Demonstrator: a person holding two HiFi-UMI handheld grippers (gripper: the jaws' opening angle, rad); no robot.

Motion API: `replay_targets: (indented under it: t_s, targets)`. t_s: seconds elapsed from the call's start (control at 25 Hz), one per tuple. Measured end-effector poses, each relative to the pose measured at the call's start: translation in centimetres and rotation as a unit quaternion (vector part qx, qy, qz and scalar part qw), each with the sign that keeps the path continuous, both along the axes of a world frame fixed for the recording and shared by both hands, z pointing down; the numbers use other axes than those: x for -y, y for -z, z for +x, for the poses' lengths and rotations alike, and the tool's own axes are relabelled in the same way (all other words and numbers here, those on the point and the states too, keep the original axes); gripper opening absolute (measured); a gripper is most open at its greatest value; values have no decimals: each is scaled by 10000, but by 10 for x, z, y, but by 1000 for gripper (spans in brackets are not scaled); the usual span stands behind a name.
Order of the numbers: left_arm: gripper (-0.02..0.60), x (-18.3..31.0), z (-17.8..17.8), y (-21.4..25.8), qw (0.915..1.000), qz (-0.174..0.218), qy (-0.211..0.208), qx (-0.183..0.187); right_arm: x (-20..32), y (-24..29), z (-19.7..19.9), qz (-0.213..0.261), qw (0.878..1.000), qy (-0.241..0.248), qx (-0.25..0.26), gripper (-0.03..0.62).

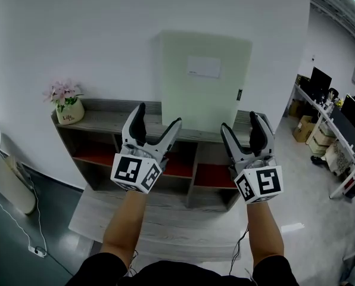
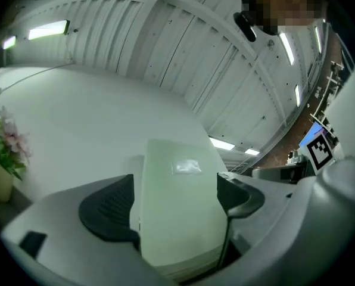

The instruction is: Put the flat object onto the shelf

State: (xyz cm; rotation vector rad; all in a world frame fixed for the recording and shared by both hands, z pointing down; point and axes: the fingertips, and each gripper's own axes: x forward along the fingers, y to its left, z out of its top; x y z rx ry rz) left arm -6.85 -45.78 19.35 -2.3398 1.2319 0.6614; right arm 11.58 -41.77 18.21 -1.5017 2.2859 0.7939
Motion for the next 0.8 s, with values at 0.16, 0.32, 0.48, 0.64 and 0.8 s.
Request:
replay_targets:
  t_s: [0.16,0.32,0.48,0.64,0.8]
  targets:
    - [390,-33,2,-30,9996,-111,84,-244,-24,-24,5,134,9998,-172,-38,272]
    - [261,-53,2,-52,9987,-162,354,-323,-42,-49,8,36,9998,-184,-28,148]
    - [100,-62,4,-68,9970,-183,692,-304,-50,-72,16,-238,9993,-283,-26,58]
    - [8,-67,16,-88,9973,-387,618,-126,-53,-95,23,-544,9980,-309,70,28]
    - [8,-70,32,-110,9964,-709,466,49,-56,-116,24,-780,9964,-294,164,25]
